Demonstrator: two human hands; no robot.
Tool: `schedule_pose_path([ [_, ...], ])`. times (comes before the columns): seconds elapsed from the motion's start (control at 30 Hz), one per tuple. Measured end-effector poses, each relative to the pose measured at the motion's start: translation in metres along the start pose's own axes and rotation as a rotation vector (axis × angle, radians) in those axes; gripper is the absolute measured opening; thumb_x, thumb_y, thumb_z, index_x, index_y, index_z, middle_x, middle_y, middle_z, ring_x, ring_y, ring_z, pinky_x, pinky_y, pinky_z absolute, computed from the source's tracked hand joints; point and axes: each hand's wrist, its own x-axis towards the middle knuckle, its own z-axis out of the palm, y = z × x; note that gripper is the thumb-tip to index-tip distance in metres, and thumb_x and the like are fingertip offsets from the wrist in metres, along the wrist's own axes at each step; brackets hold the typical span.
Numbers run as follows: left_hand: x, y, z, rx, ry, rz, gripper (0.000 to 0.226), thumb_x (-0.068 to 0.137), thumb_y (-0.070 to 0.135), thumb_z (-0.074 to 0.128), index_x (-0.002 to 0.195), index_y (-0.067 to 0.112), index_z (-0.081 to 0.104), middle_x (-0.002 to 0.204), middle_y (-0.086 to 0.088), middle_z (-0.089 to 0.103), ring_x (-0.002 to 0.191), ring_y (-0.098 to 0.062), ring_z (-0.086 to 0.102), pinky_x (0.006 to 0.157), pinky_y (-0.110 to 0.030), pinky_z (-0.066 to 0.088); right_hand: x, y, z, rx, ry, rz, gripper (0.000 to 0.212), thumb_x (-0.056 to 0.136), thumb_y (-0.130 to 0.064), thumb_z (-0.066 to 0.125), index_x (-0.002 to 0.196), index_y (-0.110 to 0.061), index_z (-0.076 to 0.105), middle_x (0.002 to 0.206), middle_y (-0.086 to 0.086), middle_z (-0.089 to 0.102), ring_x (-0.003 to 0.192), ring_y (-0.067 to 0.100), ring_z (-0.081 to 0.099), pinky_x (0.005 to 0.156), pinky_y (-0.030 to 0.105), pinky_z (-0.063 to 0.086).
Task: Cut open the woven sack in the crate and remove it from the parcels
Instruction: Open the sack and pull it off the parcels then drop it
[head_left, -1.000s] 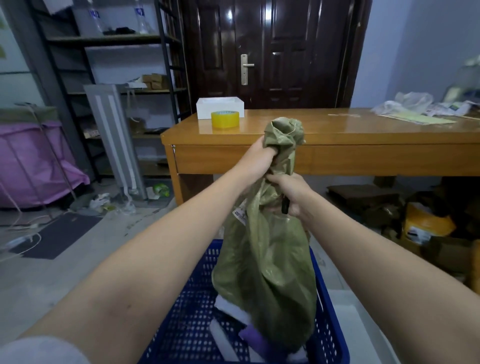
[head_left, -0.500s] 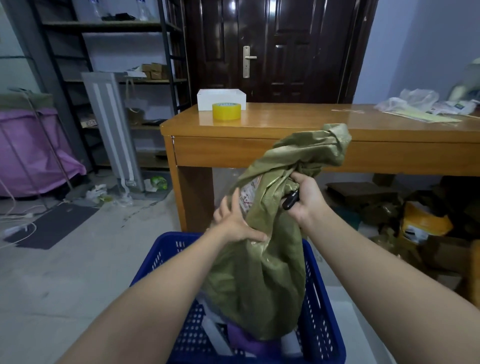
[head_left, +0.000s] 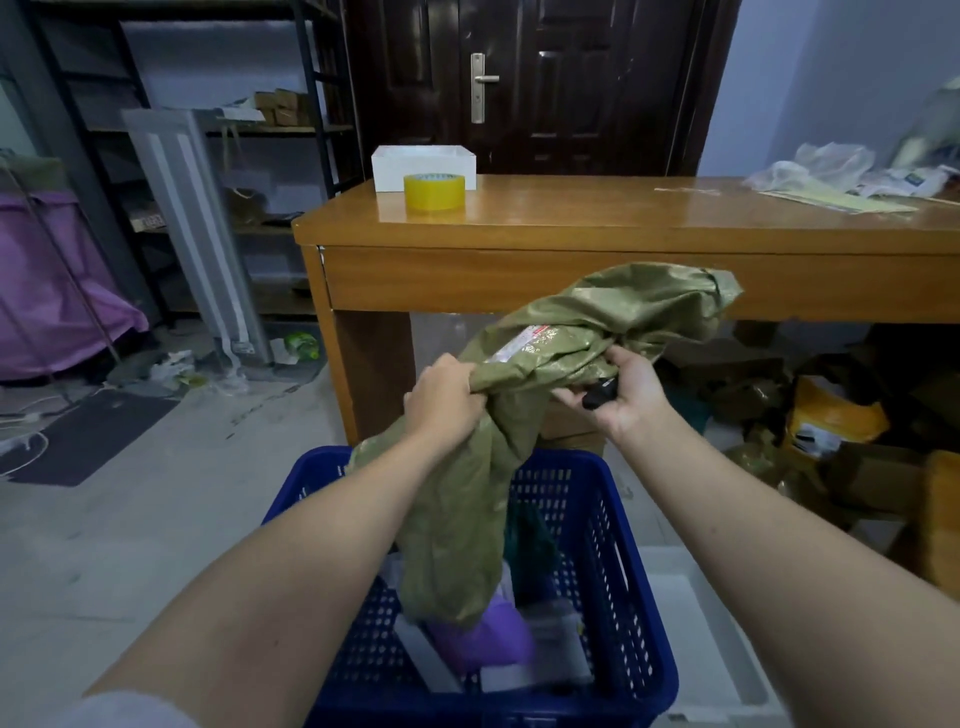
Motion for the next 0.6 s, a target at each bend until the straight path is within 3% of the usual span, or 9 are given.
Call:
schedule_pose_path([
  [0.07,0.001,-0.008,0.003,-0.094,0.080,-0.020,0.014,0.090,0.020,0.054,0.079,0.024,0.062,0.096,-0.001,0.052,0.085,-0.025,0.056,0.075,-0.039,0.051,-0.001,0.002,-0.002,-0.028,0.008,0.001,0.032,0.104,-0.023,0.041,0.118,-0.001,0.058,0.124,0.025,0.061,0.115,0.041,0.058,0.087,0.058,0.048],
  [0.17,0.002,-0.014,0.002,-0.002,-0.050,-0.067,0.018,0.089,0.021,0.053,0.073,0.024,0.061,0.101,-0.003,0.054,0.086,-0.030,0.057,0.074,-0.039,0.050,0.003,0.006,-0.006,-0.043,0.074,0.018,0.032,0.103,-0.024,0.045,0.125,-0.004,0.056,0.126,0.020,0.061,0.120,0.037,0.057,0.094,0.057,0.047],
  [0.23,0.004,-0.016,0.001,-0.117,-0.014,-0.120,0.019,0.089,0.018,0.049,0.079,0.022,0.064,0.095,-0.003,0.063,0.085,-0.029,0.060,0.073,-0.039,0.052,0.002,0.007,-0.007,-0.077,0.043,0.015,0.027,0.100,-0.022,0.053,0.121,-0.006,0.059,0.119,0.018,0.064,0.104,0.030,0.063,0.097,0.053,0.051],
  [0.27,0.005,-0.016,-0.001,-0.181,-0.014,-0.162,0.019,0.090,0.019,0.047,0.081,0.023,0.064,0.089,-0.002,0.066,0.083,-0.028,0.061,0.071,-0.037,0.051,0.003,0.009,-0.009,-0.083,0.027,-0.003,0.020,0.098,-0.020,0.057,0.112,-0.006,0.061,0.108,0.016,0.065,0.089,0.024,0.064,0.091,0.050,0.056],
  [0.33,0.008,-0.018,-0.007,-0.230,-0.057,-0.263,0.018,0.090,0.020,0.046,0.084,0.025,0.062,0.085,0.000,0.066,0.081,-0.025,0.060,0.066,-0.034,0.046,0.007,0.012,-0.014,-0.101,0.050,-0.019,0.012,0.095,-0.018,0.062,0.099,-0.007,0.062,0.089,0.010,0.062,0.059,0.012,0.057,0.056,0.033,0.063],
  [0.37,0.010,-0.020,-0.009,-0.245,-0.087,-0.300,0.017,0.090,0.020,0.045,0.084,0.024,0.061,0.085,0.000,0.065,0.081,-0.025,0.059,0.065,-0.034,0.043,0.009,0.012,-0.017,-0.162,0.080,-0.028,0.013,0.094,-0.021,0.063,0.101,-0.010,0.061,0.084,0.005,0.060,0.045,0.007,0.051,0.038,0.023,0.053],
  [0.43,0.013,-0.025,-0.012,-0.317,-0.111,-0.390,0.019,0.089,0.019,0.043,0.089,0.020,0.062,0.088,-0.004,0.064,0.084,-0.028,0.059,0.068,-0.034,0.044,0.008,0.013,-0.022,-0.358,0.131,-0.064,0.019,0.093,-0.029,0.065,0.105,-0.015,0.058,0.082,0.000,0.060,0.033,0.002,0.039,0.029,0.016,0.029],
  [0.53,0.020,-0.038,-0.015,-0.627,-0.079,-0.573,0.024,0.085,0.024,0.044,0.092,0.022,0.067,0.093,-0.009,0.070,0.087,-0.033,0.066,0.087,-0.043,0.055,0.007,0.014,-0.026,-0.578,0.245,-0.144,0.021,0.089,-0.028,0.069,0.103,-0.023,0.055,0.108,0.005,0.064,0.062,0.008,0.051,0.045,0.022,0.030],
  [0.6,0.021,-0.039,-0.021,-0.847,-0.075,-0.637,0.022,0.089,0.021,0.044,0.091,0.026,0.066,0.097,-0.011,0.071,0.091,-0.034,0.067,0.091,-0.051,0.054,0.005,0.016,-0.027,-0.645,0.322,-0.182,0.039,0.087,-0.018,0.070,0.121,-0.020,0.052,0.121,0.008,0.060,0.084,0.017,0.052,0.057,0.026,0.036],
])
